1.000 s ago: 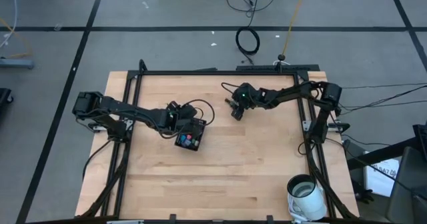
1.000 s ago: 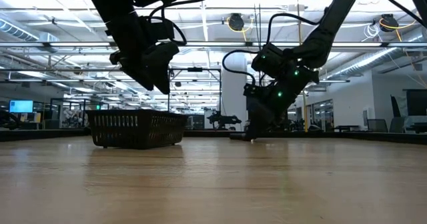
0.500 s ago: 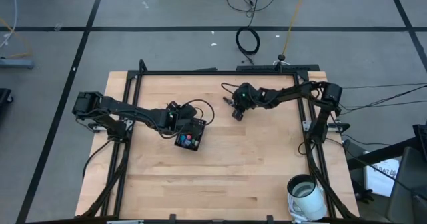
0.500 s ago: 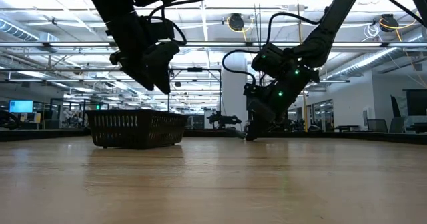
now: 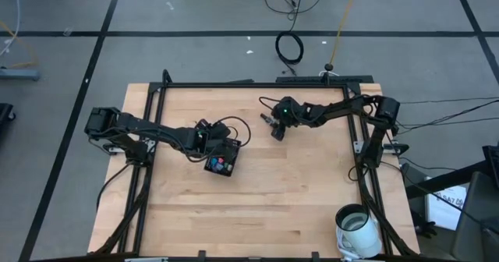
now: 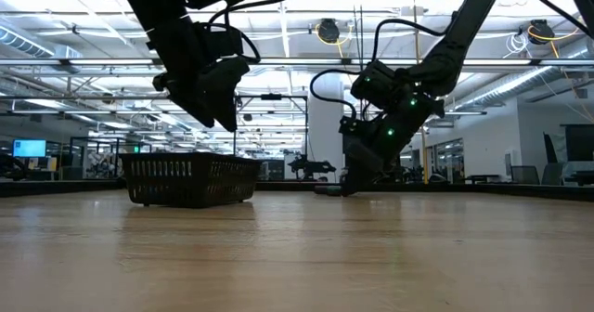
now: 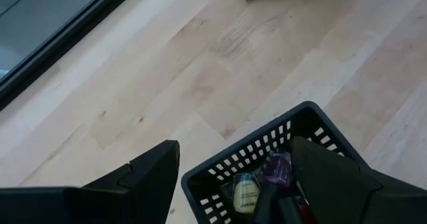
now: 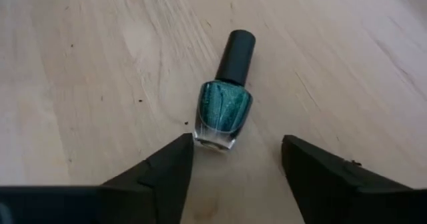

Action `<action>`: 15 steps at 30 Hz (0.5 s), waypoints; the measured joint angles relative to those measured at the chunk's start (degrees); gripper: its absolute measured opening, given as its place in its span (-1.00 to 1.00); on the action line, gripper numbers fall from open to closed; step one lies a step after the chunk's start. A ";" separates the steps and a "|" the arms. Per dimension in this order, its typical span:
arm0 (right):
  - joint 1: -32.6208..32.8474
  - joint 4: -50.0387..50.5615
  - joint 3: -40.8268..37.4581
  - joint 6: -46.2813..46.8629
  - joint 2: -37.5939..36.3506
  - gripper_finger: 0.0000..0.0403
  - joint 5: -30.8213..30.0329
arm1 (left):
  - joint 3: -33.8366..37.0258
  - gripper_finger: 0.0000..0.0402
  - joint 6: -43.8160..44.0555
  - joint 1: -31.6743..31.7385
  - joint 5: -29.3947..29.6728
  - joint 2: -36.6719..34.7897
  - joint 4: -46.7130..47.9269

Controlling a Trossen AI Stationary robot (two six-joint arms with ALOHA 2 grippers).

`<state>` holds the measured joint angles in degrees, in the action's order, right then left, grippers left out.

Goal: Pick & Place Nail Polish
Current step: Put the dark green nail polish into the basket

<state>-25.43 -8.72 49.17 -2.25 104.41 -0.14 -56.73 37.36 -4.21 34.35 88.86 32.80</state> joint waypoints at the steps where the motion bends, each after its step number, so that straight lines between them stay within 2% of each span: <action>1: 0.00 -0.63 0.00 -0.02 0.06 0.13 0.05 | 0.00 0.39 0.00 0.00 0.00 0.00 -0.02; 7: 0.04 -6.67 -0.15 -0.82 0.54 0.21 0.65 | 0.00 0.39 -0.97 0.00 0.02 0.00 -0.02; 15: 0.06 -11.48 -0.04 -1.48 4.19 0.16 3.69 | 0.00 0.39 -1.11 0.00 0.03 0.00 -0.09</action>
<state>-25.37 -20.20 49.12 -3.73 108.60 3.55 -56.73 36.25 -4.21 34.38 88.86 32.71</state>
